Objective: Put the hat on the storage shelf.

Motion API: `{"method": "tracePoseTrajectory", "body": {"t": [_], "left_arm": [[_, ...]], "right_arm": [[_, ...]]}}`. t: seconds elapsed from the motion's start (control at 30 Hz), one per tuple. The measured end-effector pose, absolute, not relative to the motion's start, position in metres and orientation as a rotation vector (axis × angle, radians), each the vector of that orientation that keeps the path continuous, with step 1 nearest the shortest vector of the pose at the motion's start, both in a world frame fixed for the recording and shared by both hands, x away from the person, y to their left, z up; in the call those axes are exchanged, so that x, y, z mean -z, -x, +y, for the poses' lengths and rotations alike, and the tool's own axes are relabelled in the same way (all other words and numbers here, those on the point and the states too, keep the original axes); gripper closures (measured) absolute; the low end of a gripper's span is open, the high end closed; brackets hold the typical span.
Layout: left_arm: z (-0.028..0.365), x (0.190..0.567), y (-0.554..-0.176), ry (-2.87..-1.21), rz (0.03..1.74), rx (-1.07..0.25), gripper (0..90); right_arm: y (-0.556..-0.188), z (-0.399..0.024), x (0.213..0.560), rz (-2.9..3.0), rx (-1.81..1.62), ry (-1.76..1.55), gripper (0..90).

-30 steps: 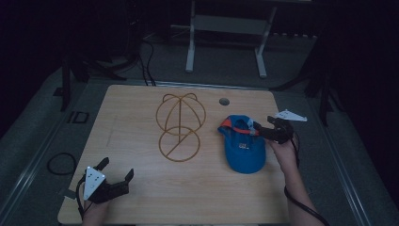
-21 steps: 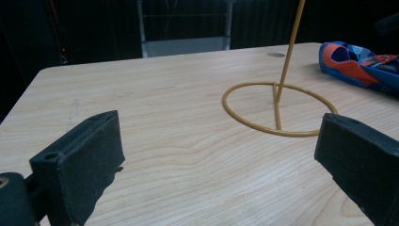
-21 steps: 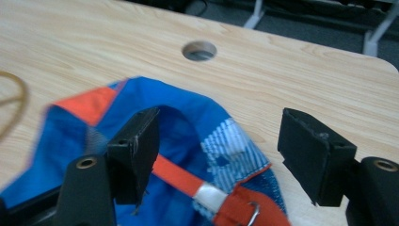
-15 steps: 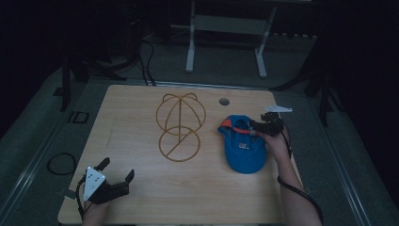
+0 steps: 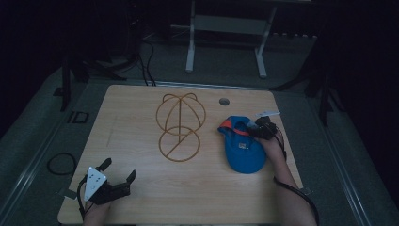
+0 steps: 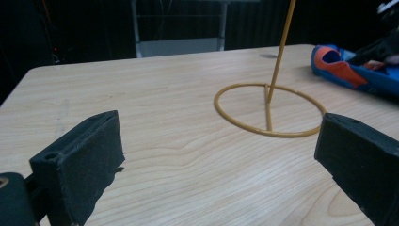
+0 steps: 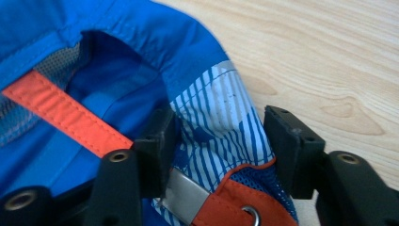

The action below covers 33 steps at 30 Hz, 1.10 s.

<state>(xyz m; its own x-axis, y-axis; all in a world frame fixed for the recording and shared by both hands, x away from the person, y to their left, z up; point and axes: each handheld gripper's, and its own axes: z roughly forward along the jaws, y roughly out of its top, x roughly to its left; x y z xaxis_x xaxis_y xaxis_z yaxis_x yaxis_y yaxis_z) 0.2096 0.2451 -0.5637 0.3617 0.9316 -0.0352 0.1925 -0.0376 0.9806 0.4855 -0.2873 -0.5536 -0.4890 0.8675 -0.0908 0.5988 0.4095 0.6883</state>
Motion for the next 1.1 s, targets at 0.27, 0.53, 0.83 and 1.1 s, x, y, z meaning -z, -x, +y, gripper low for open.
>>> {"method": "tracePoseTrajectory", "body": {"t": [0.27, 0.53, 0.83, 1.1], "left_arm": [[0.243, 0.564, -0.21, -1.544, 1.066, -0.855, 2.0], [0.242, 0.564, -0.21, -1.525, 1.066, -0.882, 2.0], [0.243, 0.562, -0.212, -1.524, 1.104, -0.78, 3.8], [0.238, 0.556, -0.21, -1.54, 1.108, -0.767, 3.2]], "right_arm": [[-0.484, -0.276, 0.55, 2.308, -0.785, -1.192, 78.9], [-0.475, -0.273, 0.55, 2.231, -0.808, -1.217, 86.3], [-0.456, -0.282, 0.512, 2.136, -0.95, -1.201, 86.8], [-0.432, -0.285, 0.473, 2.052, -1.044, -1.16, 86.8]]}}
